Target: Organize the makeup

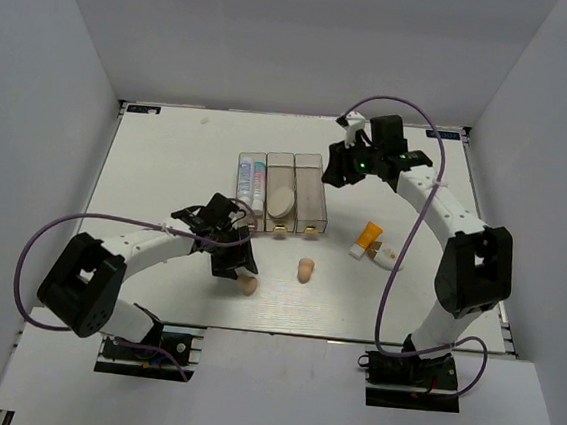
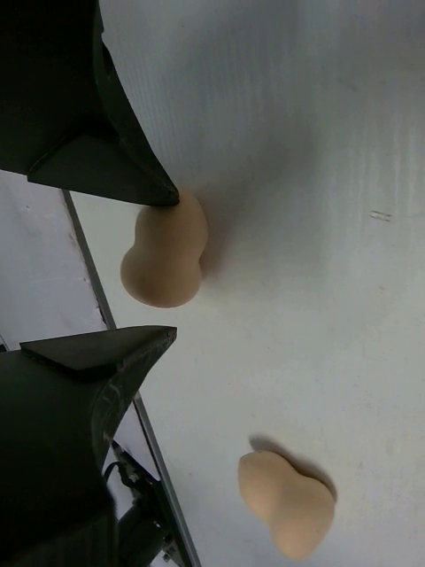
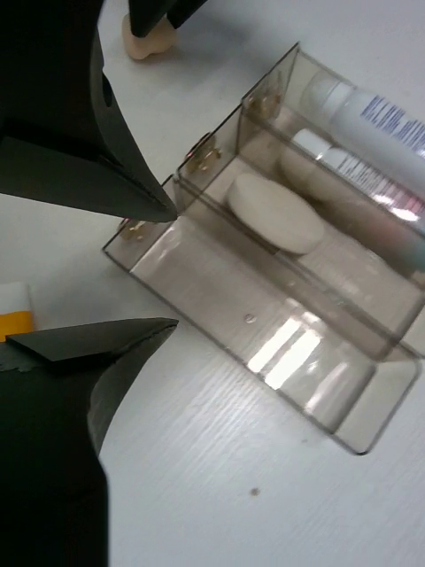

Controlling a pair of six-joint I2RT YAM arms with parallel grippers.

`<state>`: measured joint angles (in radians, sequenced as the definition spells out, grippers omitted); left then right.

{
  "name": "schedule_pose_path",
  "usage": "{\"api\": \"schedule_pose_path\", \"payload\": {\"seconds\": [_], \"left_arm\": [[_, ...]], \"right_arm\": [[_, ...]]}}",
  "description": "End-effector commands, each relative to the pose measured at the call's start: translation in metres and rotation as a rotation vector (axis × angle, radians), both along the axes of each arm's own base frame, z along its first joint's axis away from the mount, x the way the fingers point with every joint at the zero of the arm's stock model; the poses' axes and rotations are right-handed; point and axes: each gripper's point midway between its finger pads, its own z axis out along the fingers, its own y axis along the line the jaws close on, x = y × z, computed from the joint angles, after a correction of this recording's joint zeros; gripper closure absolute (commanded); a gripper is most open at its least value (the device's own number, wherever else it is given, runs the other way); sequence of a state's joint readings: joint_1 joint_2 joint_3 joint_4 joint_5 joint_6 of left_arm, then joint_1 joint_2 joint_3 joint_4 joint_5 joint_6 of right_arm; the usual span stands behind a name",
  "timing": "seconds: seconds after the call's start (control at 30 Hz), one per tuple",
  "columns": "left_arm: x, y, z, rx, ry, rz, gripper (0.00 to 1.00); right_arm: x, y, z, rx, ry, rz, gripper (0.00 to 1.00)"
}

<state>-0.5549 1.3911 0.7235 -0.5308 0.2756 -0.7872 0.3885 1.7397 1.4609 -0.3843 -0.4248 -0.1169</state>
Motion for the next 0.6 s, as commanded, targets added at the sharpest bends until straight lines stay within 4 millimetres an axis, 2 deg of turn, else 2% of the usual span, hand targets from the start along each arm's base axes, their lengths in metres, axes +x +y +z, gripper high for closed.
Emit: {"api": "schedule_pose_path", "payload": {"seconds": [0.0, 0.07, 0.1, 0.13, 0.3, 0.37, 0.4, 0.43, 0.53, 0.57], "left_arm": [[0.008, -0.008, 0.000, 0.029, 0.004, 0.004, 0.34], [0.006, -0.009, -0.005, 0.054, 0.023, -0.006, 0.39], [0.005, -0.013, -0.005, 0.056, 0.023, -0.019, 0.48], [0.001, -0.013, -0.008, 0.071, 0.038, -0.027, 0.52], [-0.001, -0.013, -0.015, 0.114, 0.059, -0.052, 0.64], [-0.003, -0.014, -0.017, 0.124, 0.061, -0.061, 0.74], [-0.005, -0.016, -0.016, 0.121, 0.057, -0.072, 0.77], [-0.003, -0.017, -0.014, 0.120, 0.050, -0.072, 0.87], [-0.001, -0.021, -0.008, 0.110, 0.021, -0.078, 0.99], [0.000, -0.022, -0.002, 0.096, 0.002, -0.081, 1.00]], "right_arm": [[-0.011, -0.017, -0.005, -0.003, -0.010, -0.007, 0.46], [-0.016, -0.028, -0.014, -0.010, 0.008, -0.025, 0.46], [-0.018, -0.031, -0.010, -0.005, 0.000, -0.027, 0.46], [-0.019, -0.034, -0.011, -0.002, 0.003, -0.031, 0.46], [-0.022, -0.044, -0.012, 0.017, 0.016, -0.051, 0.46], [-0.023, -0.045, -0.011, 0.023, 0.020, -0.051, 0.46], [-0.023, -0.046, -0.010, 0.028, 0.020, -0.051, 0.46], [-0.023, -0.046, -0.011, 0.029, 0.022, -0.051, 0.46], [-0.024, -0.048, -0.009, 0.038, 0.023, -0.051, 0.46], [-0.024, -0.050, -0.008, 0.041, 0.020, -0.055, 0.46]]}}
